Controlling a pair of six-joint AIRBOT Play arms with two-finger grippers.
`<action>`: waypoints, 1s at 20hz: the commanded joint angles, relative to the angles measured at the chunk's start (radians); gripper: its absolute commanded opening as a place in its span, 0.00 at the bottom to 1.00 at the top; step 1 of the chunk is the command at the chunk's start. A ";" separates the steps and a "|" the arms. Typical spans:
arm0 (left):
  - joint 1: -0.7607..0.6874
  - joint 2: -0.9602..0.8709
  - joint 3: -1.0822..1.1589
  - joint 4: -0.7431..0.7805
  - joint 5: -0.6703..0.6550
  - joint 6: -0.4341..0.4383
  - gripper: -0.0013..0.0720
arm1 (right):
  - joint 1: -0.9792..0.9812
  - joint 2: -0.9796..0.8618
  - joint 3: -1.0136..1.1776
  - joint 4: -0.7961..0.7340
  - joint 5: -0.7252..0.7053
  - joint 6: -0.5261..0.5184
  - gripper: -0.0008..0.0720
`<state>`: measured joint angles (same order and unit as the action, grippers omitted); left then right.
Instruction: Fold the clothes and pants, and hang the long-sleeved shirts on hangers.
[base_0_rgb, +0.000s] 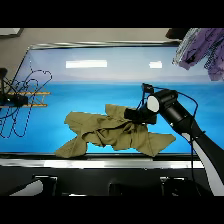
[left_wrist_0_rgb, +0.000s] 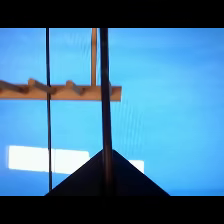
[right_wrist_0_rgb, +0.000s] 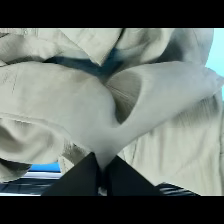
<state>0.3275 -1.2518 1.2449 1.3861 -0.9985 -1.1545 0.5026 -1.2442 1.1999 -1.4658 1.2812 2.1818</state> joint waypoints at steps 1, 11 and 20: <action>-0.076 0.075 0.105 -0.003 0.002 0.003 0.03 | 0.000 0.000 0.000 -0.025 0.003 -0.002 0.05; -0.223 0.675 -0.390 -0.385 -0.124 0.182 0.03 | -0.002 0.000 0.000 -0.174 -0.003 0.100 0.05; -0.329 1.065 -0.653 -0.475 -0.223 0.183 0.03 | -0.039 -0.014 0.000 -0.231 -0.020 0.297 0.05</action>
<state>0.0151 -0.2901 0.6456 0.9390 -1.1854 -0.9817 0.4900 -1.2556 1.1999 -1.6882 1.2598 2.4058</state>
